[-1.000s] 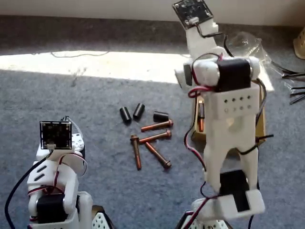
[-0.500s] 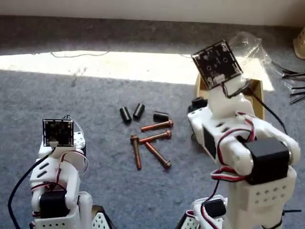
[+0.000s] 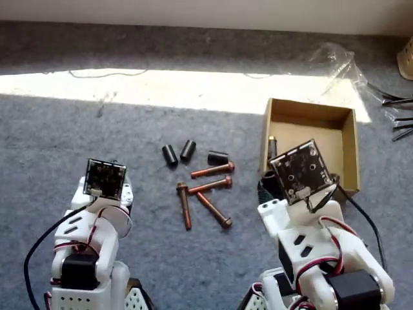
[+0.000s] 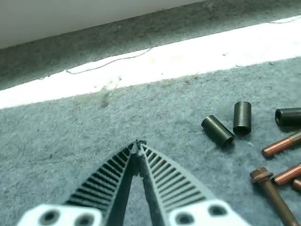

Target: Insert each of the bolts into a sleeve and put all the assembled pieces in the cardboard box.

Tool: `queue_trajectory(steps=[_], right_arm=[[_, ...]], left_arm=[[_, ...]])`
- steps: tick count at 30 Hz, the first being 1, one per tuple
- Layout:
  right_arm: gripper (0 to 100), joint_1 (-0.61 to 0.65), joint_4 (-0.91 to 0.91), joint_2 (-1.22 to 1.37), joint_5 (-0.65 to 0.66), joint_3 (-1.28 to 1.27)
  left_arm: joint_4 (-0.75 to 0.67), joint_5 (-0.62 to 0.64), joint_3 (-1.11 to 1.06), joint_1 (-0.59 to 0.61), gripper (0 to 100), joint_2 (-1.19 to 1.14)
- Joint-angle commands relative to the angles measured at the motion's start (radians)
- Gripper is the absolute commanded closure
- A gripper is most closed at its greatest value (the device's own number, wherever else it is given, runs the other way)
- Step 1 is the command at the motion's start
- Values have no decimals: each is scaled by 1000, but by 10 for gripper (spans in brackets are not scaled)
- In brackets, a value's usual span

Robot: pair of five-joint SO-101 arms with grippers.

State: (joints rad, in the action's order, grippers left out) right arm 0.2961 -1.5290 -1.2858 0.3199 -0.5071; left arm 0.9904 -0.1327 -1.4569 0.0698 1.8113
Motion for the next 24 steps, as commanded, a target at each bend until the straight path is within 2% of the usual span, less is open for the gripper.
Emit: queue_trajectory(steps=[1,8,12,18,24], right_arm=[[995,4,84,-84,-9,-131],[995,-1,182,-243,-8,-397],[995,-68,200,-329,-5,-430],[995,-110,312,-361,-6,-570],[995,-111,424,-363,-9,-716]], left_arm=[[-14,-54,7,-81,994,-5],[-14,-51,10,-94,994,-7],[20,-51,64,-139,994,-30],[49,-41,222,-191,994,-295],[49,74,397,-193,994,-631]])
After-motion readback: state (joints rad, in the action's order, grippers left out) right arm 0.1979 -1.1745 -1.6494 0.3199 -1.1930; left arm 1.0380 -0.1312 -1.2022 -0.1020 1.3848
